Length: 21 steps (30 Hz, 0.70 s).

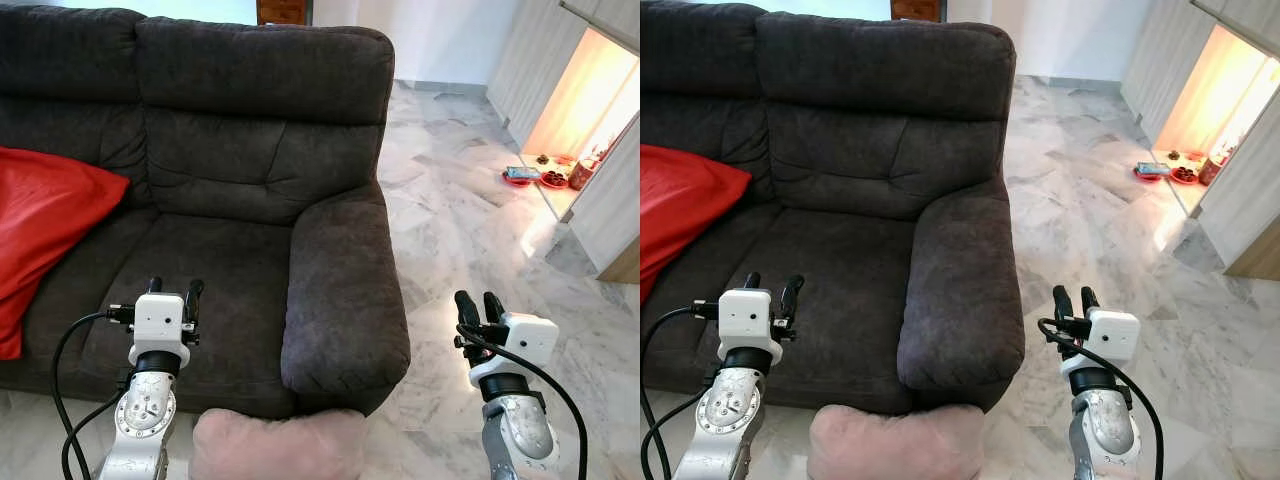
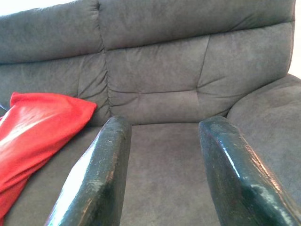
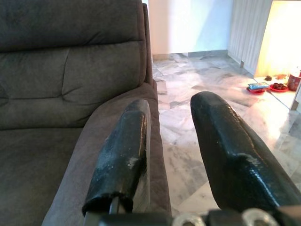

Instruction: Move the pillow to the sofa from floor

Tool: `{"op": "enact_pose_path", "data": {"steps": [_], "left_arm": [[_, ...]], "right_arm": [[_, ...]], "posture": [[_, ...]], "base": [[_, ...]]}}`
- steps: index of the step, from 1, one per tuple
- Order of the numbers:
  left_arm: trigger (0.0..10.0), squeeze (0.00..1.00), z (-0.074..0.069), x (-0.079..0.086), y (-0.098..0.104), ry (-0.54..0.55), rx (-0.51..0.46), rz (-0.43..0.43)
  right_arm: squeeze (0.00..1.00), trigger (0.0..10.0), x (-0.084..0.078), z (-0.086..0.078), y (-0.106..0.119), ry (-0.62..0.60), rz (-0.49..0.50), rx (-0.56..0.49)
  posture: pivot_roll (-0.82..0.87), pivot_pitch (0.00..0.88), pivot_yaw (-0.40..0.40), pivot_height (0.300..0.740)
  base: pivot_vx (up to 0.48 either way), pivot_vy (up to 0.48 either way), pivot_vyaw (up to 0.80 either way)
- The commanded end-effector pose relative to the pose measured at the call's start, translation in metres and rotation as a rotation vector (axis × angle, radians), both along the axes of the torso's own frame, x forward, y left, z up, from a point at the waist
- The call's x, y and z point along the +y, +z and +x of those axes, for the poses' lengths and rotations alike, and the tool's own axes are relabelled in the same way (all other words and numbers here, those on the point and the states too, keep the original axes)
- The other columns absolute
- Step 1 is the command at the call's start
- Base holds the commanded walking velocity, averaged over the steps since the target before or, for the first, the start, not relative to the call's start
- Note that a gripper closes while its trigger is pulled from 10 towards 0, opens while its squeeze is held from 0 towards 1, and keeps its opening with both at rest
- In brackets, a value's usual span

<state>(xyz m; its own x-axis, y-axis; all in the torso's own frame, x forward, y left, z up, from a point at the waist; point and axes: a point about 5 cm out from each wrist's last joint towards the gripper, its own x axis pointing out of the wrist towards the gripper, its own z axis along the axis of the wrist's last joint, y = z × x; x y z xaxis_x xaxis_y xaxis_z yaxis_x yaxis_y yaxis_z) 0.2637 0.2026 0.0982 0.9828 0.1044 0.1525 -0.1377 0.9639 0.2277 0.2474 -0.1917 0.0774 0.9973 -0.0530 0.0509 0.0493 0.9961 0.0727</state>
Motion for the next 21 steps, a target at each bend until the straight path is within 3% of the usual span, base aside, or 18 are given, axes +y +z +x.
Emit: {"op": "enact_pose_path", "data": {"steps": [1, 10, 21], "left_arm": [[10.0, 0.0, 0.0012, -0.0002, 0.005, 0.006, -0.017, 0.002], [10.0, 0.0, 0.0004, 0.0011, 0.0049, 0.013, -0.015, 0.005], [10.0, 0.0, 0.0004, 0.0021, 0.0051, 0.021, -0.013, 0.005]], "right_arm": [[0.0, 10.0, -0.0005, 0.0029, 0.0086, 0.008, -0.006, -0.025], [0.0, 10.0, 0.0018, 0.0041, 0.0106, 0.025, -0.002, -0.028], [0.0, 10.0, 0.0054, 0.0051, 0.0113, 0.07, -0.004, -0.014]], "posture": [[0.0, 0.0, -0.08, 0.74], [0.0, 0.0, -0.082, 0.74], [0.0, 0.0, -0.089, 0.687]], "base": [[0.0, 0.0, 0.0], [0.0, 0.0, 0.0], [0.0, 0.0, 0.0]]}}
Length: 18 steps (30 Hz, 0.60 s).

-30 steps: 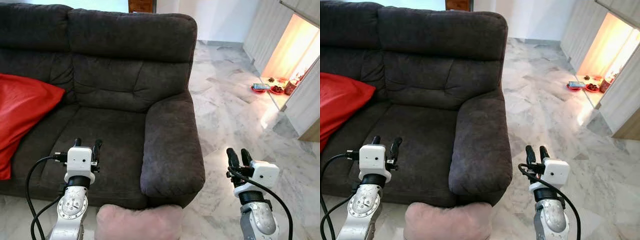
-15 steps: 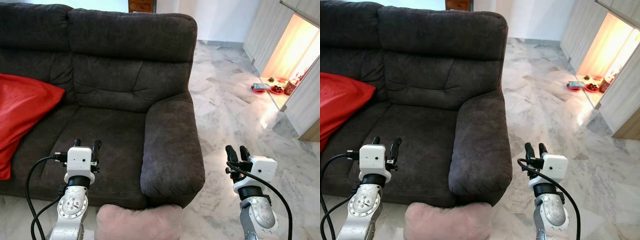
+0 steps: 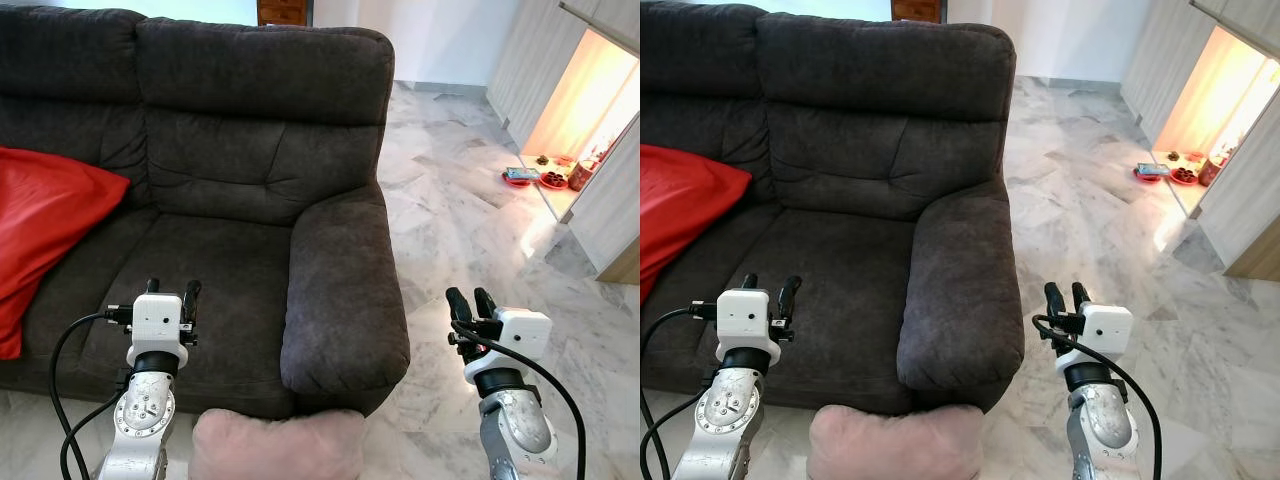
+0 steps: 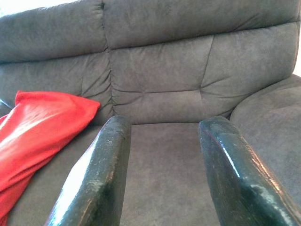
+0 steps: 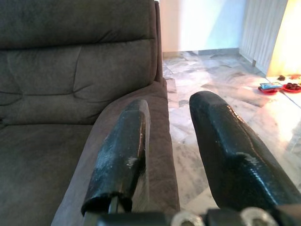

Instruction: Move the pillow to the sofa from floor

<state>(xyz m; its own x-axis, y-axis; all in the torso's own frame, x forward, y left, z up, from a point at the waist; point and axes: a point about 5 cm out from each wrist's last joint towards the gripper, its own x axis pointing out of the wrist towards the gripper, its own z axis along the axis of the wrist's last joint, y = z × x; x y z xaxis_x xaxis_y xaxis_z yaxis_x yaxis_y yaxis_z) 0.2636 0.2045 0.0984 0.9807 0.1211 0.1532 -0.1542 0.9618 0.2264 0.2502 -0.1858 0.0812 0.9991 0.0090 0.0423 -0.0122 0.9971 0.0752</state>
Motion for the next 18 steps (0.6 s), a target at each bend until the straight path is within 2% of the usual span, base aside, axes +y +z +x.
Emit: {"op": "enact_pose_path", "data": {"steps": [1, 18], "left_arm": [[10.0, 0.0, 0.0005, 0.0002, 0.005, 0.006, -0.013, 0.007], [10.0, 0.0, 0.0023, 0.0004, 0.0061, 0.012, -0.019, 0.009]], "right_arm": [[0.0, 10.0, -0.0004, 0.0023, 0.008, 0.007, -0.006, -0.025], [0.0, 10.0, -0.0015, 0.0043, 0.0127, 0.006, -0.007, -0.05]], "posture": [[0.0, 0.0, -0.089, 0.682], [0.0, 0.0, -0.09, 0.672]], "base": [[0.0, 0.0, 0.0], [0.0, 0.0, 0.0]]}}
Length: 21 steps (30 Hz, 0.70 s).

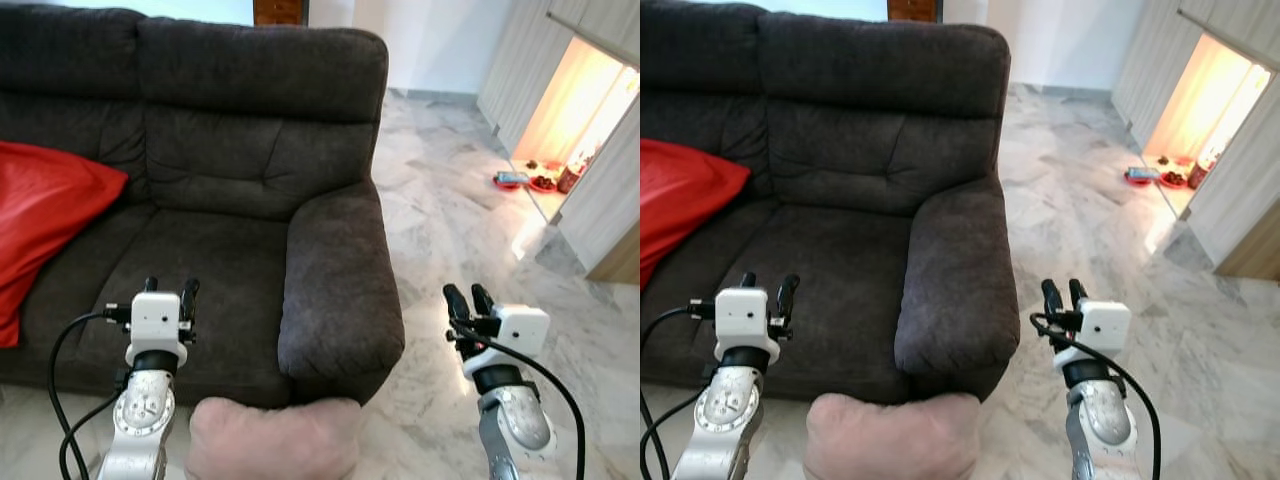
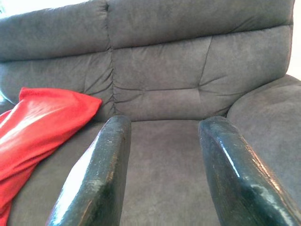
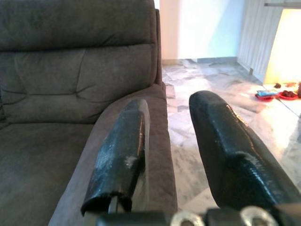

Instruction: Move the pillow to the sofa from floor

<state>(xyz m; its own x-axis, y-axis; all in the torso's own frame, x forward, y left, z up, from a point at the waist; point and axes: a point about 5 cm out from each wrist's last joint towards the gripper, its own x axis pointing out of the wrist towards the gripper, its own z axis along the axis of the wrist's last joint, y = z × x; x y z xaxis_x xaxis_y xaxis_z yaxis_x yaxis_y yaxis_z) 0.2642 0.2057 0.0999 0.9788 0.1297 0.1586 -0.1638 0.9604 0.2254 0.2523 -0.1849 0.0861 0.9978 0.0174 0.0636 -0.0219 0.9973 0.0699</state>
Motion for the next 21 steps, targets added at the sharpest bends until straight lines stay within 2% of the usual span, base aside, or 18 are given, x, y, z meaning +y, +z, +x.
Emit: {"op": "enact_pose_path", "data": {"steps": [1, 9, 17, 21], "left_arm": [[10.0, 0.0, 0.0016, -0.0008, 0.0047, 0.003, -0.013, 0.009], [10.0, 0.0, 0.0015, -0.0005, 0.0045, 0.004, -0.011, 0.008], [10.0, 0.0, 0.0009, -0.0002, 0.0025, 0.009, -0.002, 0.004], [10.0, 0.0, 0.0013, 0.0012, 0.0013, 0.014, 0.003, -0.001]], "right_arm": [[0.0, 10.0, -0.0023, 0.0022, 0.0078, -0.003, -0.002, -0.029], [0.0, 10.0, -0.0012, 0.0032, 0.0069, 0.003, 0.008, -0.016], [0.0, 10.0, 0.0001, 0.0038, 0.0083, 0.021, 0.001, -0.022], [0.0, 10.0, -0.0004, 0.0039, 0.0084, 0.018, -0.004, -0.021]], "posture": [[0.0, 0.0, -0.09, 0.672], [0.0, 0.0, -0.091, 0.672], [0.0, 0.0, -0.093, 0.621], [0.0, 0.0, -0.094, 0.621]], "base": [[0.0, 0.0, 0.0], [0.0, 0.0, 0.0], [0.0, 0.0, 0.0], [0.0, 0.0, 0.0]]}}
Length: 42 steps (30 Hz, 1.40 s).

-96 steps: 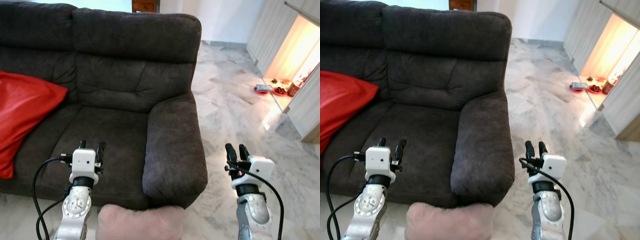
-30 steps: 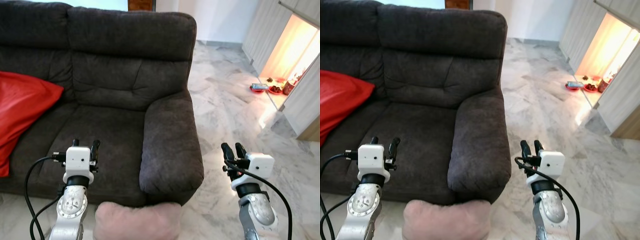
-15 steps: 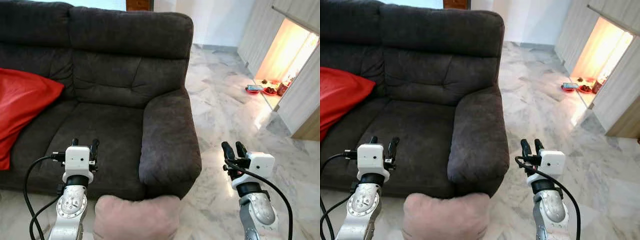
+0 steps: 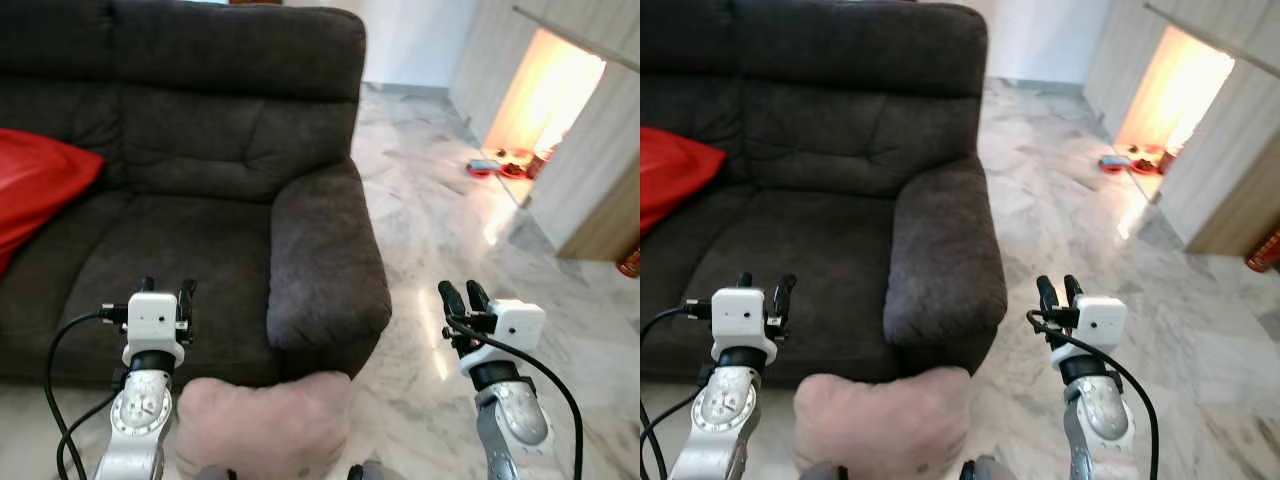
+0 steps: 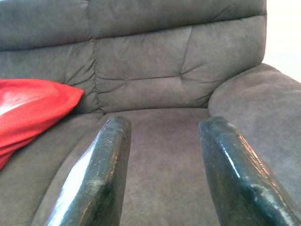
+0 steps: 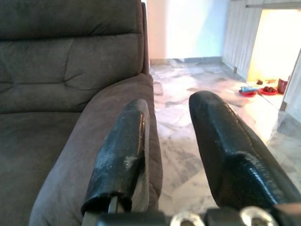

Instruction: Move the pillow to the sofa from floor

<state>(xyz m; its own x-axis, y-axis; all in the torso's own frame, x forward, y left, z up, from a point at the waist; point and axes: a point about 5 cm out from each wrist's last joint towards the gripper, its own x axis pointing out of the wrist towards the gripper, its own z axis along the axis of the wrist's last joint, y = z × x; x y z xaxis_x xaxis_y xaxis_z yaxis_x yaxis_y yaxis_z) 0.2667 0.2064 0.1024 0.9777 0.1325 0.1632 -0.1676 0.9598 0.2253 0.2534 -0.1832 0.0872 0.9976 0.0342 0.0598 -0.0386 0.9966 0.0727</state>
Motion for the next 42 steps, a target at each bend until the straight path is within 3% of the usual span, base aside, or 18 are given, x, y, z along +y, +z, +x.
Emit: {"op": "enact_pose_path", "data": {"steps": [1, 23, 38, 42], "left_arm": [[10.0, 0.0, -0.0011, 0.0008, -0.0013, 0.012, 0.009, -0.002], [10.0, 0.0, -0.002, 0.002, -0.0047, 0.024, 0.028, -0.008], [10.0, 0.0, -0.0031, 0.0051, -0.0071, 0.039, 0.038, -0.016], [10.0, 0.0, -0.002, 0.0051, -0.0061, 0.039, 0.037, -0.017]], "right_arm": [[0.0, 10.0, -0.0025, 0.0028, 0.0071, -0.001, -0.009, -0.023], [0.0, 10.0, -0.0012, 0.004, 0.0064, 0.011, -0.004, -0.005], [0.0, 10.0, 0.0027, 0.002, 0.0056, 0.046, -0.009, 0.001], [0.0, 10.0, 0.0015, 0.002, 0.0043, 0.038, -0.02, 0.009]], "posture": [[0.0, 0.0, -0.094, 0.621], [-0.01, 0.0, -0.094, 0.621], [-0.01, 0.0, -0.096, 0.513], [-0.01, 0.0, -0.096, 0.513]], "base": [[0.0, 0.0, 0.0], [0.0, 0.0, 0.0], [0.0, 0.0, 0.0], [0.0, 0.0, 0.0]]}}
